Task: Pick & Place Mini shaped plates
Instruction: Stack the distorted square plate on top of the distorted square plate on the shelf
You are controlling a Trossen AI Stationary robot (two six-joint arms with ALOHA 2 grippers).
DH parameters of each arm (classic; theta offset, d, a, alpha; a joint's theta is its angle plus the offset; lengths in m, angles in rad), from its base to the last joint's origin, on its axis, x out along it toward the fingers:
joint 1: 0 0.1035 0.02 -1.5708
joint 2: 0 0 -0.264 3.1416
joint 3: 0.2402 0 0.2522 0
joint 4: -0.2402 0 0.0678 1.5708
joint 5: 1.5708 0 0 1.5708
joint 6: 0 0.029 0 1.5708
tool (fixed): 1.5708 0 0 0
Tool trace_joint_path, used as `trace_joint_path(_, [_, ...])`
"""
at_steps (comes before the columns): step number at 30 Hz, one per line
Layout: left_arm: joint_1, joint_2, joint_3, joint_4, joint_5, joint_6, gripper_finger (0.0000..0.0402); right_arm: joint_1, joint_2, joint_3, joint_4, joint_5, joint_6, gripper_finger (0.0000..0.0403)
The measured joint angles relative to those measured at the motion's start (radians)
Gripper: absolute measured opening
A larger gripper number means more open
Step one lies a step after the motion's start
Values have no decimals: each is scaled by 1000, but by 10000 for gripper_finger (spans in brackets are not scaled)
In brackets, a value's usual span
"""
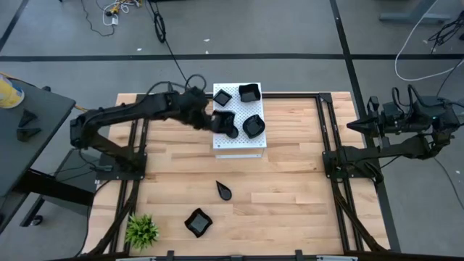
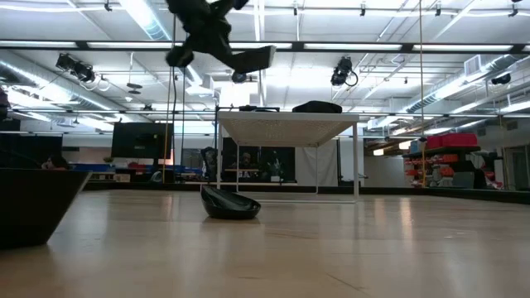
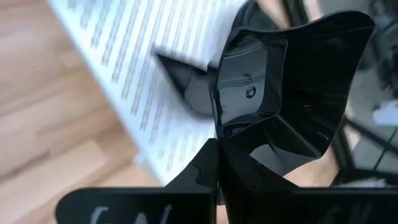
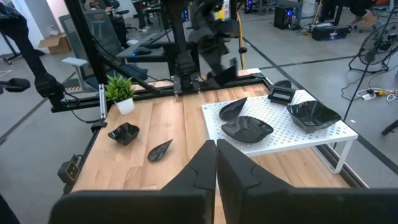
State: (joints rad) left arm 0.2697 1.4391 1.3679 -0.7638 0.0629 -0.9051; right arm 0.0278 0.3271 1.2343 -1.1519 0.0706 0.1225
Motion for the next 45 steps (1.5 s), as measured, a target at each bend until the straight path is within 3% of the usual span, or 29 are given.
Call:
trace_joint_path(25, [225, 488, 582, 68, 104, 47, 13, 0, 0, 0, 0, 0, 0, 19])
trace_joint_path(31, [273, 565, 599, 108, 204, 16, 12, 0, 0, 0, 0, 0, 0, 19])
trace_joint_path(45, [319, 638, 598, 93, 257, -34, 18, 0, 0, 0, 0, 0, 0, 19])
